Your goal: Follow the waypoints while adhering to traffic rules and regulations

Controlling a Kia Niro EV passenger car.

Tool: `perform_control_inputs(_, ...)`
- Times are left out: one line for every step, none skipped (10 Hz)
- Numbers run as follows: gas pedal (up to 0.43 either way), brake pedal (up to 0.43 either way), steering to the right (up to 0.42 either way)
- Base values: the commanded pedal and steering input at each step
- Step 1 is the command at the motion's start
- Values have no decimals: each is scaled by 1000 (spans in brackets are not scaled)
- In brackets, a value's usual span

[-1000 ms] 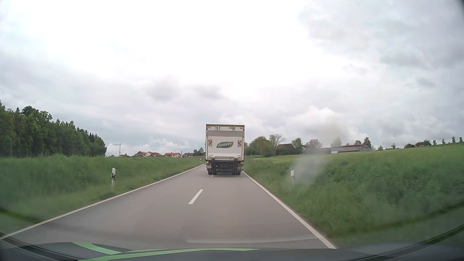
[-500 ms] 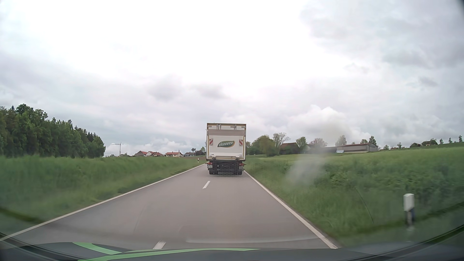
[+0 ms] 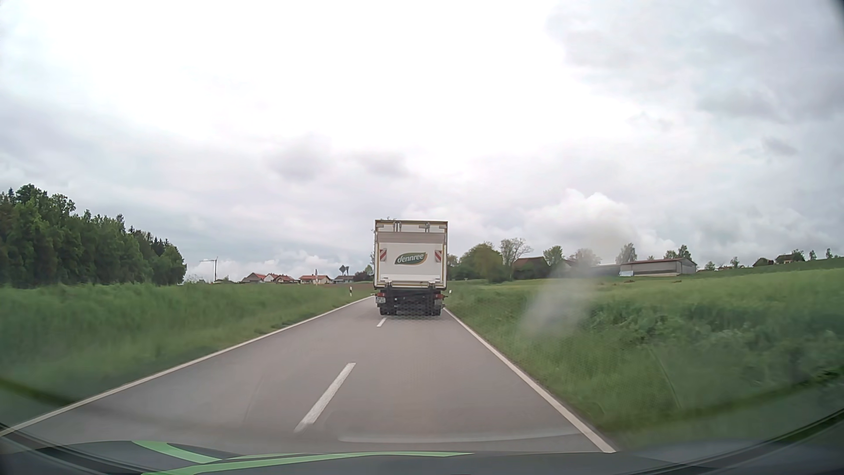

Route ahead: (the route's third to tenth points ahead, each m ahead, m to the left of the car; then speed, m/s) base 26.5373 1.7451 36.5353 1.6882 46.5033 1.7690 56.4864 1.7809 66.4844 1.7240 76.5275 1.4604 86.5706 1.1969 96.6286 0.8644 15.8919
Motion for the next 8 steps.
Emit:
perform_control_inputs(240, 0, -1)
perform_control_inputs(240, 0, -1)
perform_control_inputs(240, 0, -1)
perform_control_inputs(240, 0, -1)
perform_control_inputs(240, 0, -1)
perform_control_inputs(240, 0, -1)
perform_control_inputs(240, 0, -1)
perform_control_inputs(240, 0, -1)
